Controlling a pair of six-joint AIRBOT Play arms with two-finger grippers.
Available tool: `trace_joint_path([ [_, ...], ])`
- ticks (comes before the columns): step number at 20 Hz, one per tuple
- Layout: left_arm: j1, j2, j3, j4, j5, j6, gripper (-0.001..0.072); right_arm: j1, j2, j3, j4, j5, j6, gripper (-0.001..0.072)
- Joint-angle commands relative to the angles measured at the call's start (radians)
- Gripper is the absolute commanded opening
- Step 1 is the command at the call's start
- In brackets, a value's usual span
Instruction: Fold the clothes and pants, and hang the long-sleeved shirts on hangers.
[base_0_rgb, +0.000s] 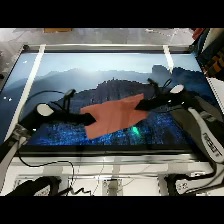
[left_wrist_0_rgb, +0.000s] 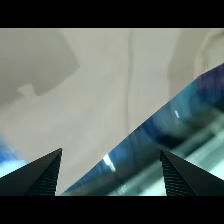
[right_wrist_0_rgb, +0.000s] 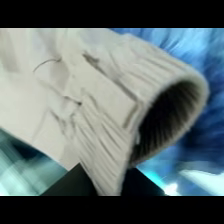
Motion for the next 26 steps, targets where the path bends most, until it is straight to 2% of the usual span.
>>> trace_joint_path([
  [1, 0.069, 0.071, 0.09, 0.096, 0.003, 0.014, 0.0697, -0.073, 0.162, 0.057, -0.243, -0.112, 0.169, 0.0023],
  [4, 0.12, 0.178, 0.145, 0.192, 0.006, 0.014, 0.0697, -0.198, 0.306, 0.064, -0.461, -0.085, 0.31, 0.0023],
  [6, 0.15, 0.254, 0.148, 0.216, 0.016, 0.014, 0.0696, -0.299, 0.389, 0.064, -0.611, -0.002, 0.454, 0.0023],
  [9, 0.175, 0.328, 0.147, 0.239, 0.016, 0.014, 0.0696, -0.469, 0.477, 0.064, -0.792, 0.14, 0.574, 0.0023],
  [15, 0.174, 0.358, 0.146, 0.261, 0.016, 0.014, 0.0696, -0.846, 0.501, 0.063, -0.969, 0.443, 0.635, 0.0022],
  [18, 0.174, 0.358, 0.146, 0.261, 0.015, 0.014, 0.0696, -1.032, 0.504, 0.063, -1.028, 0.442, 0.735, 0.0023],
  [21, 0.174, 0.358, 0.146, 0.261, 0.016, 0.014, 0.0696, -1.175, 0.506, 0.063, -1.028, 0.427, 0.758, 0.0023],
  [23, 0.174, 0.358, 0.146, 0.261, 0.016, 0.014, 0.0696, -1.236, 0.506, 0.063, -1.02, 0.393, 0.86, 0.0026],
  [24, 0.174, 0.358, 0.146, 0.26, 0.016, 0.014, 0.0696, -1.25, 0.506, 0.063, -1.015, 0.368, 0.896, 0.0105],
  [25, 0.174, 0.358, 0.146, 0.26, 0.016, 0.014, 0.0696, -1.256, 0.506, 0.063, -1.01, 0.357, 0.904, 0.03],
  [26, 0.174, 0.358, 0.146, 0.26, 0.016, 0.014, 0.0696, -1.257, 0.506, 0.063, -1.005, 0.347, 0.903, 0.053],
])
